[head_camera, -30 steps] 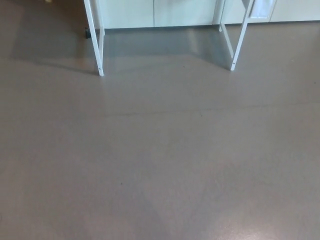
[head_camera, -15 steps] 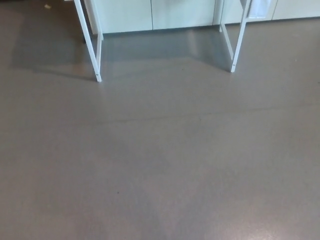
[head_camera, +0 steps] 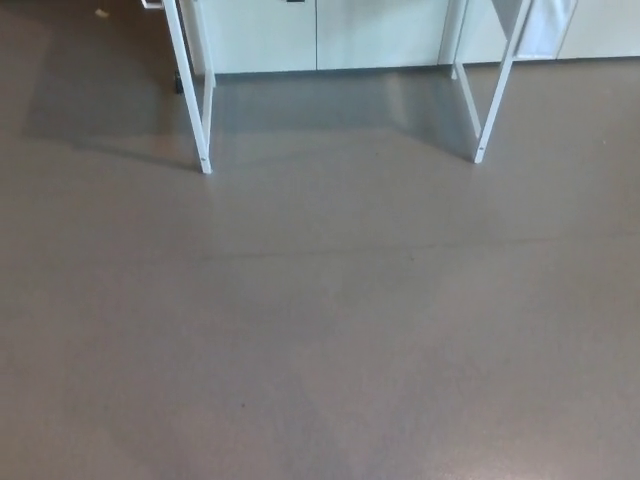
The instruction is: The robot walks towards a desk on which an eraser is kept on the left hand side and a container is kept on the right hand side. The robot picks up the eraser using its left hand and places it in the container.
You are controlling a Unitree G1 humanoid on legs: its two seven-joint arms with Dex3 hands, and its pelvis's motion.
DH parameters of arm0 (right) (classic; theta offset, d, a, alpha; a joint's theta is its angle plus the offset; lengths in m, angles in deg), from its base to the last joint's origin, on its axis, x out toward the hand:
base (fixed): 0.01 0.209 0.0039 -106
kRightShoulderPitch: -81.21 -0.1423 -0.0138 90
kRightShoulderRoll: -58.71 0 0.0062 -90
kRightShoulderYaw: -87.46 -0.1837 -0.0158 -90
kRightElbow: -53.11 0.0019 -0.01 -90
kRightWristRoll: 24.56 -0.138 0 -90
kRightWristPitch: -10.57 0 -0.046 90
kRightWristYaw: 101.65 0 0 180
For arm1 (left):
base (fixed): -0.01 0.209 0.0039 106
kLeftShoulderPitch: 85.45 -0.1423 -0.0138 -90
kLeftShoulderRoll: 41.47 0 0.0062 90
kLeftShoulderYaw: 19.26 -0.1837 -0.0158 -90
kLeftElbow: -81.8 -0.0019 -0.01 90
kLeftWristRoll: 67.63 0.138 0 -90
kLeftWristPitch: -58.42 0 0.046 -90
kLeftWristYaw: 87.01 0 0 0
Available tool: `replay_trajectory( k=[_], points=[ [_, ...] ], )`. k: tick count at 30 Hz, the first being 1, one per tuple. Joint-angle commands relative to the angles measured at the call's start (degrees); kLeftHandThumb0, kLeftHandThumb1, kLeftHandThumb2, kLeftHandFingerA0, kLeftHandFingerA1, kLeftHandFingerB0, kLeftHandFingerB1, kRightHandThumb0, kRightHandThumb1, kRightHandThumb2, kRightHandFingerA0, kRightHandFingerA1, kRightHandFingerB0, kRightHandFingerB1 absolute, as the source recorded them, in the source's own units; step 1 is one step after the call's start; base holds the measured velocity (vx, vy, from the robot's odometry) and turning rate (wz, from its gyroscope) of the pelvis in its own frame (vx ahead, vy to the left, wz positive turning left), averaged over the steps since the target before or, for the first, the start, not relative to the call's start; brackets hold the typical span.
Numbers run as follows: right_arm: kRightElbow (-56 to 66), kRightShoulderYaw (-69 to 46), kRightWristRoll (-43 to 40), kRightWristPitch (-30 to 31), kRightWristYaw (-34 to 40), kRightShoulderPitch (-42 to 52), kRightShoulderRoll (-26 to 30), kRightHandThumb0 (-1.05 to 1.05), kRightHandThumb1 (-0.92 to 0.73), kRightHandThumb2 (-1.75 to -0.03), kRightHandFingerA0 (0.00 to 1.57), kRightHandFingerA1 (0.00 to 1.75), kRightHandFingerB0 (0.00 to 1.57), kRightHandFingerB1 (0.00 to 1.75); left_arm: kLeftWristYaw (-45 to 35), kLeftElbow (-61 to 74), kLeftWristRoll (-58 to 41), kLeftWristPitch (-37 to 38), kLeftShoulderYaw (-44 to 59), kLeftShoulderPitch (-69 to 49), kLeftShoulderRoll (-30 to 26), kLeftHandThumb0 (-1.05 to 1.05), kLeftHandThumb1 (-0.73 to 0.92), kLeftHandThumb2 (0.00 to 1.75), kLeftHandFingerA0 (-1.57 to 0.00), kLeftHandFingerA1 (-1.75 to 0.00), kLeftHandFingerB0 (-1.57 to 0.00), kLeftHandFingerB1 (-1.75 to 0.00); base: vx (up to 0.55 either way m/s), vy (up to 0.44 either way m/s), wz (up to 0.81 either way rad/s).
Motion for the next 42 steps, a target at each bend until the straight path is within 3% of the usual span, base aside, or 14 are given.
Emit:
replay_trajectory(
  k=[1,14,15,29,30,31,38,39,41,42],
  points=[
    [0.2,-0.2,-0.1,-0.9,0.4,-0.2,1.1,-0.30,-0.60,-0.57,0.68,0.45,0.50,0.40,0.2,0.2,0.2,0.8,-0.1,0.1,-0.6,-0.45,0.32,1.01,-0.41,-1.13,-0.26,-0.81,0.23,-0.433,0.18],
    [0.4,0.0,-0.3,-0.3,0.2,-0.4,1.0,-0.30,-0.61,-0.58,0.70,0.47,0.49,0.40,0.3,0.2,0.5,0.9,-0.4,0.2,-0.8,-0.46,0.35,0.97,-0.40,-1.10,-0.27,-0.80,0.12,0.050,-0.06],
    [0.3,0.0,-0.2,-0.3,0.2,-0.4,1.1,-0.30,-0.61,-0.58,0.70,0.47,0.49,0.40,-0.1,0.1,0.6,1.6,-0.5,0.1,-0.9,-0.45,0.32,1.02,-0.53,-0.86,-0.29,-0.68,0.23,0.323,-0.26],
    [-0.3,0.6,0.6,-1.4,0.5,-0.6,1.2,-0.30,-0.62,-0.58,0.69,0.47,0.53,0.42,0.8,1.1,1.1,2.0,-1.2,-0.5,-1.4,-0.46,0.33,1.02,-0.56,-0.87,-0.32,-0.69,0.15,0.014,0.04],
    [-0.2,0.7,0.7,-1.3,0.7,-0.6,1.2,-0.30,-0.61,-0.58,0.69,0.48,0.53,0.42,0.7,0.9,1.0,1.9,-1.2,-0.4,-1.4,-0.48,0.36,0.96,-0.44,-1.10,-0.31,-0.80,0.26,-0.229,0.16],
    [-0.5,0.7,0.7,-1.5,0.7,-0.7,1.3,-0.30,-0.62,-0.58,0.69,0.48,0.52,0.42,0.7,0.8,0.9,1.7,-1.1,-0.2,-1.4,-0.46,0.31,1.01,-0.57,-0.88,-0.33,-0.69,0.26,-0.301,0.27],
    [-1.6,1.0,0.8,-2.0,0.9,-0.7,1.2,-0.29,-0.62,-0.58,0.68,0.47,0.52,0.42,1.1,0.2,0.9,1.7,-1.1,-0.5,-1.4,-0.45,0.33,1.02,-0.57,-0.88,-0.34,-0.70,0.19,-0.153,0.04],
    [-1.6,1.0,0.8,-2.2,0.8,-0.6,1.4,-0.29,-0.62,-0.58,0.67,0.47,0.52,0.42,0.9,-0.3,0.8,1.8,-1.0,-0.4,-1.3,-0.46,0.37,0.96,-0.44,-1.10,-0.32,-0.79,0.15,-0.007,-0.09],
    [-1.8,0.9,0.6,-2.4,0.8,-0.7,1.3,-0.29,-0.61,-0.58,0.68,0.47,0.53,0.42,0.5,-0.4,0.5,2.1,-0.8,-0.4,-1.3,-0.45,0.35,0.98,-0.45,-1.13,-0.33,-0.81,0.17,0.045,-0.13],
    [-1.8,0.9,0.4,-2.3,0.7,-0.7,1.3,-0.30,-0.61,-0.58,0.68,0.47,0.53,0.42,0.6,-0.4,0.6,2.2,-0.9,-0.4,-1.3,-0.45,0.31,1.02,-0.60,-0.90,-0.35,-0.71,0.14,0.088,-0.07]
  ],
)
